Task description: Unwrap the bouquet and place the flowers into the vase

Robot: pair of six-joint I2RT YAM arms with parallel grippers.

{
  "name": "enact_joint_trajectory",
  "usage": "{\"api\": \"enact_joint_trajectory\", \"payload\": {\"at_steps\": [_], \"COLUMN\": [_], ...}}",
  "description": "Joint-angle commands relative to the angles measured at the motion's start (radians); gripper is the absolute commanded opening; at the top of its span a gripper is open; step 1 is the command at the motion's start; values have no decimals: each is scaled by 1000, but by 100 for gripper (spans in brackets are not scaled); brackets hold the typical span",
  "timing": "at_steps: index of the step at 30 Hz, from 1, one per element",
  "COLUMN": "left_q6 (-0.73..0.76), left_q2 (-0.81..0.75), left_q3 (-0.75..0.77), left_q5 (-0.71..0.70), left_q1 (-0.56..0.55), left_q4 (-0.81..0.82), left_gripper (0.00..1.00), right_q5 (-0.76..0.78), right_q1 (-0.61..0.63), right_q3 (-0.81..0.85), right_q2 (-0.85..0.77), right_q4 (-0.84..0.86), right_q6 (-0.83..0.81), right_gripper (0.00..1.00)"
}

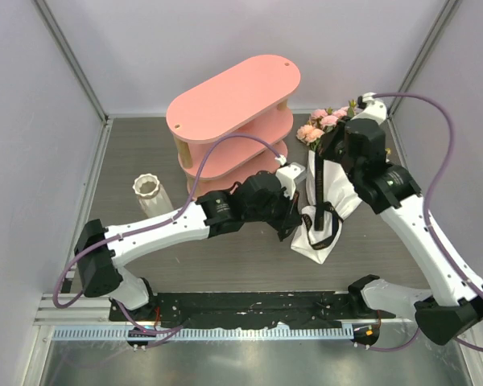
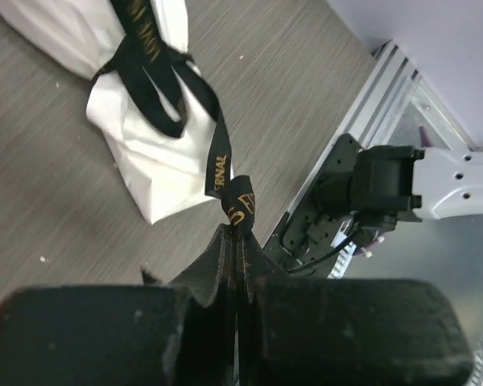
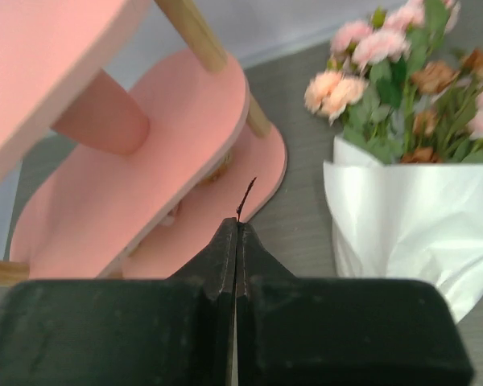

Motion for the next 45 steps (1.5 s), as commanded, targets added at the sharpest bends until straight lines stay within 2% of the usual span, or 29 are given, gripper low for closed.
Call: {"api": "enact_joint_trajectory", "payload": {"at_steps": [1,7,10,12,13,14,16,17,20,25,27,29,31,33,34,41,45], "left_q6": [-33,-4,1,-1,-1,-1,2,4,8,-13,-10,-7,-7,-7,-9,-13,-19], "left_q2": [-151,-315,-355,-356,-342,-333,-308,-279,-198,-63,0,38,81,106,109,108,112], "left_q3": [-91,-275,-318,-318,-311,-300,-265,-253,-185,-50,2,28,59,64,59,-38,-56], "left_q5": [-47,-65,-52,-16,-4,26,65,95,158,321,350,366,389,396,392,350,314], "left_q1": [-24,-40,-40,-40,-38,-40,-40,-41,-40,-50,-69,-81,-92,-92,-90,-92,-89], "left_q4": [143,238,271,292,294,294,297,300,301,312,312,312,306,292,289,266,256], "left_gripper": [0,0,0,0,1,1,5,7,11,9,10,13,18,20,20,23,52], "right_q5": [-146,-526,-579,-560,-560,-565,-522,-431,-297,-326,-359,-385,-479,-548,-559,-560,-583], "right_q1": [5,5,5,5,5,5,0,-3,-78,-364,-425,-491,-528,-532,-532,-532,-532], "right_q3": [-40,7,42,26,24,22,48,48,-46,-257,-342,-425,-470,-501,-504,-540,-593], "right_q2": [42,241,272,268,268,275,286,278,217,-19,-77,-137,-140,-113,-81,-35,-53], "right_q4": [108,208,231,239,215,189,36,-11,-111,-160,-163,-145,-114,-102,-94,-77,-22], "right_q6": [206,268,251,216,189,158,69,47,20,50,70,93,92,76,64,53,130], "right_gripper": [1,1,1,4,25,36,49,51,54,58,61,61,54,40,37,36,39]}}
